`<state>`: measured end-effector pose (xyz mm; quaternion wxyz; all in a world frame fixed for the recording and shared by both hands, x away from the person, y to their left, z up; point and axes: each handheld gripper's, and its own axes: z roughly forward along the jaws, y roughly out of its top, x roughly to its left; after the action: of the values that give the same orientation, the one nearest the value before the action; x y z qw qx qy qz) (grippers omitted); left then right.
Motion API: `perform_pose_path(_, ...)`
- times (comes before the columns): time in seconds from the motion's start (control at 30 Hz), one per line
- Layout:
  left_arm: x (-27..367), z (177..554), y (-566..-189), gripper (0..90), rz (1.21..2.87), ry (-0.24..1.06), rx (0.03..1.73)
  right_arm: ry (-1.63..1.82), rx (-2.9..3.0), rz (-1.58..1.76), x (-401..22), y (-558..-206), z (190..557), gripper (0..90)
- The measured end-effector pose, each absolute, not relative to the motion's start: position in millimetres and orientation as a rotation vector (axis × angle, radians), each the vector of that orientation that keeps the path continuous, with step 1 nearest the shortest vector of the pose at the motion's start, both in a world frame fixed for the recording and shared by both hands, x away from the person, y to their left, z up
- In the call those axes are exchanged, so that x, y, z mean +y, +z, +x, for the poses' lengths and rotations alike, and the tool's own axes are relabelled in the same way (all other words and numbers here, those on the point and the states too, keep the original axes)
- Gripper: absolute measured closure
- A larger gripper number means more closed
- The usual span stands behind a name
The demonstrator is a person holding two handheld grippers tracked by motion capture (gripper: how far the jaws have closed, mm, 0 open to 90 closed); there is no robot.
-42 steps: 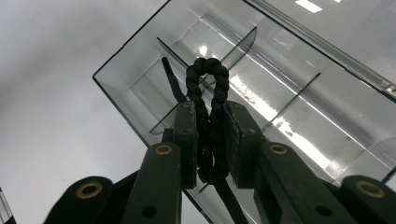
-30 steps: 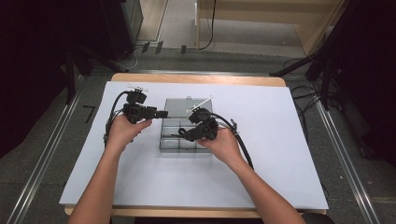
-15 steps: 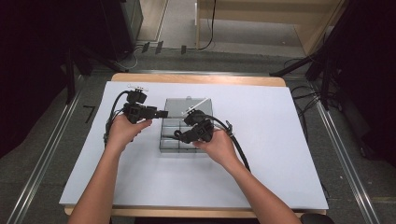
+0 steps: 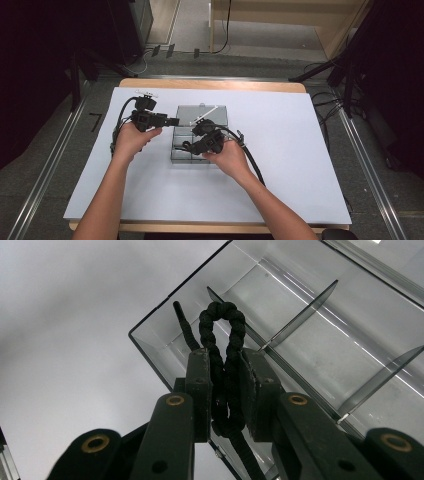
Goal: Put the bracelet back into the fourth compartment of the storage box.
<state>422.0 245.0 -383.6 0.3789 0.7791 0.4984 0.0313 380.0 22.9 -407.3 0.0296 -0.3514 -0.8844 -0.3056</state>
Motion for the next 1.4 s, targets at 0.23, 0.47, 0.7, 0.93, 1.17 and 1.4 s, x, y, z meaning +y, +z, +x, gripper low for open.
perform_pose_path(0.23,246,422,-383,34.9,1.985,0.082,1.276,-0.931,-2.729,-1.068,29,-409,379,77.3)
perform_pose_path(0.47,247,422,-383,34.9,1.984,0.081,1.276,-0.916,-2.732,-1.059,38,-413,382,77.3)
perform_pose_path(0.7,249,423,-383,34.9,1.979,0.085,1.280,-0.892,-2.729,-1.057,45,-417,383,77.3)
perform_pose_path(0.93,250,423,-383,34.9,1.975,0.084,1.282,-0.876,-2.734,-1.042,52,-421,383,77.3)
perform_pose_path(1.17,252,423,-382,34.9,1.970,0.086,1.282,-0.872,-2.717,-1.041,55,-425,385,77.3)
perform_pose_path(1.4,253,423,-382,35.0,1.971,0.083,1.284,-0.852,-2.719,-1.043,58,-430,387,77.1)
